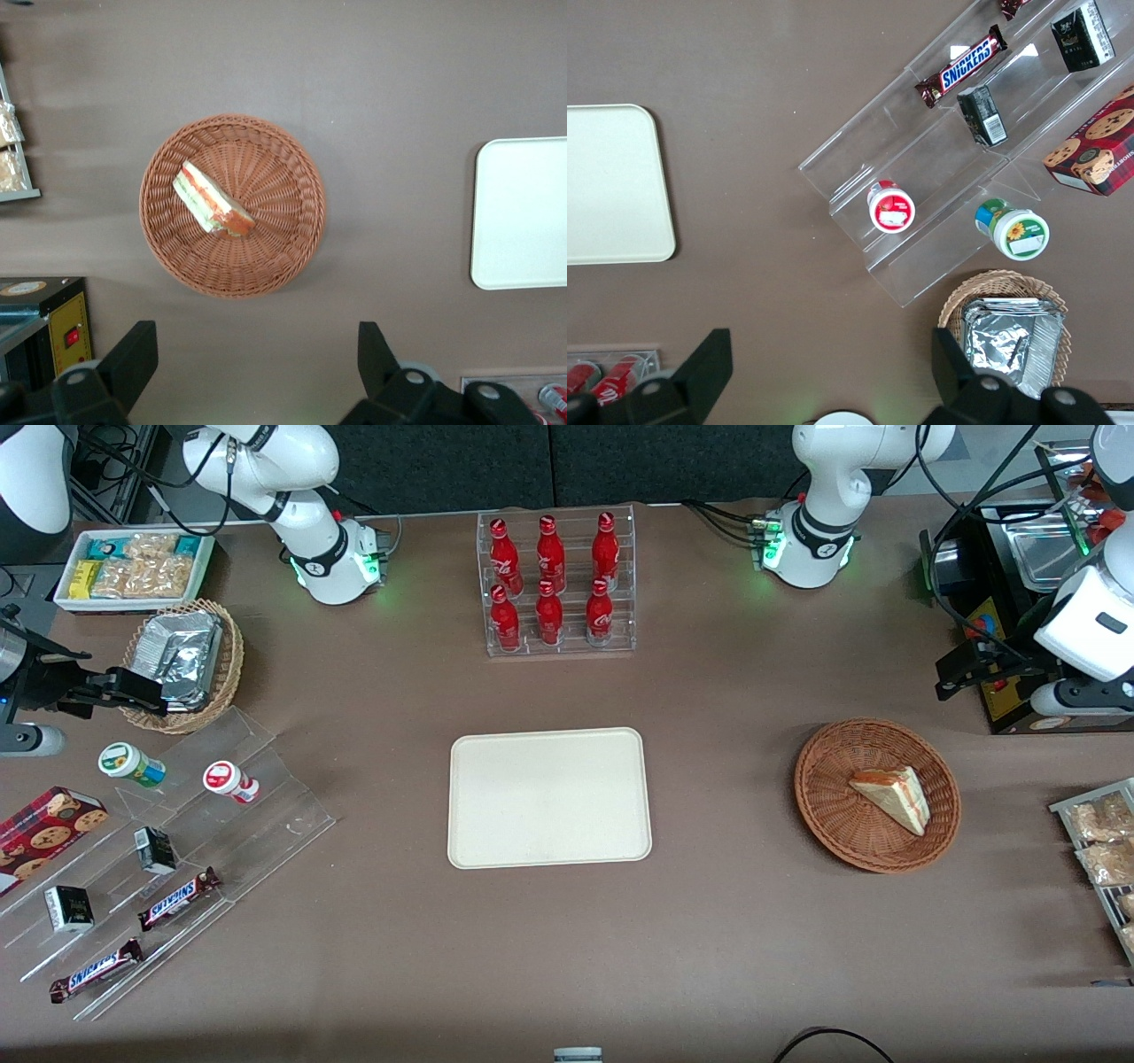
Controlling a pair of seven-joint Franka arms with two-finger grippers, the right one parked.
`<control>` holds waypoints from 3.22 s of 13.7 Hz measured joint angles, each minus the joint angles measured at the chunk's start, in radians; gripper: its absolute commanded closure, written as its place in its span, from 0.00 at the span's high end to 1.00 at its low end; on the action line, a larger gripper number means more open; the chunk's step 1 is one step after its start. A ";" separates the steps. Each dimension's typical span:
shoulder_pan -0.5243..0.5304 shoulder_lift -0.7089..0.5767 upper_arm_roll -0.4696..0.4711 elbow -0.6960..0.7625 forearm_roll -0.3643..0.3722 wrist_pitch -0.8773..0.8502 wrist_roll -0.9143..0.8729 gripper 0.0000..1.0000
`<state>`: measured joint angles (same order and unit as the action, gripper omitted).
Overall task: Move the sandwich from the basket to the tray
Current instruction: 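Lower the left gripper over the sandwich in the wicker basket, then close the left gripper on the wrapped sandwich and lift it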
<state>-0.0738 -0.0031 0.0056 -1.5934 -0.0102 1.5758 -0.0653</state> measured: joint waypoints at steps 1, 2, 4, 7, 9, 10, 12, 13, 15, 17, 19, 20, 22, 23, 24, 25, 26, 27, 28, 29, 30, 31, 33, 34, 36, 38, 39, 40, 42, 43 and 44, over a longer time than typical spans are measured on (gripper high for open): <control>0.000 0.000 0.000 0.000 0.000 -0.001 0.000 1.00; 0.000 0.000 0.000 0.000 0.000 -0.001 0.000 1.00; 0.000 0.000 0.000 0.000 0.000 -0.002 0.000 1.00; 0.000 0.004 0.002 -0.005 0.001 -0.024 -0.037 1.00; 0.002 0.023 0.007 -0.022 0.008 -0.032 -0.194 1.00; 0.003 0.043 0.011 -0.035 0.010 -0.029 -0.298 1.00; 0.004 0.100 0.015 -0.059 0.012 0.010 -0.466 1.00; 0.005 0.128 0.016 -0.080 0.014 0.050 -0.534 1.00; 0.005 0.161 0.017 -0.157 0.030 0.160 -0.645 1.00; 0.007 0.170 0.019 -0.257 0.051 0.278 -0.714 1.00; 0.037 0.171 0.022 -0.355 0.057 0.398 -0.740 1.00; 0.061 0.171 0.023 -0.403 0.057 0.462 -0.740 1.00; 0.104 0.174 0.024 -0.488 0.057 0.584 -0.740 1.00; 0.114 0.181 0.024 -0.515 0.057 0.622 -0.746 1.00; 0.117 0.193 0.024 -0.530 0.057 0.647 -0.759 1.00; 0.117 0.210 0.023 -0.536 0.057 0.666 -0.770 1.00; 0.116 0.230 0.022 -0.538 0.057 0.677 -0.777 1.00; 0.116 0.249 0.021 -0.538 0.056 0.689 -0.781 1.00; 0.116 0.269 0.021 -0.538 0.056 0.706 -0.784 1.00; 0.116 0.287 0.021 -0.538 0.055 0.724 -0.786 1.00; 0.116 0.305 0.021 -0.538 0.055 0.746 -0.787 1.00; 0.116 0.323 0.021 -0.537 0.055 0.771 -0.787 1.00; 0.116 0.354 0.021 -0.537 0.055 0.807 -0.788 0.56; 0.116 0.365 0.021 -0.537 0.055 0.819 -0.788 0.33; 0.116 0.370 0.021 -0.534 0.055 0.825 -0.789 0.06; 0.116 0.369 0.020 -0.528 0.055 0.825 -0.789 0.04; 0.116 0.368 0.019 -0.521 0.055 0.825 -0.789 0.05; 0.114 0.363 0.017 -0.506 0.055 0.815 -0.789 0.05; 0.100 0.335 0.001 -0.443 0.054 0.696 -0.789 0.05; 0.084 0.315 -0.014 -0.397 0.053 0.605 -0.790 0.05; 0.062 0.296 -0.032 -0.341 0.052 0.509 -0.804 0.05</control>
<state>-0.0118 0.2925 -0.0263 -1.9342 0.0419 2.0851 -0.8689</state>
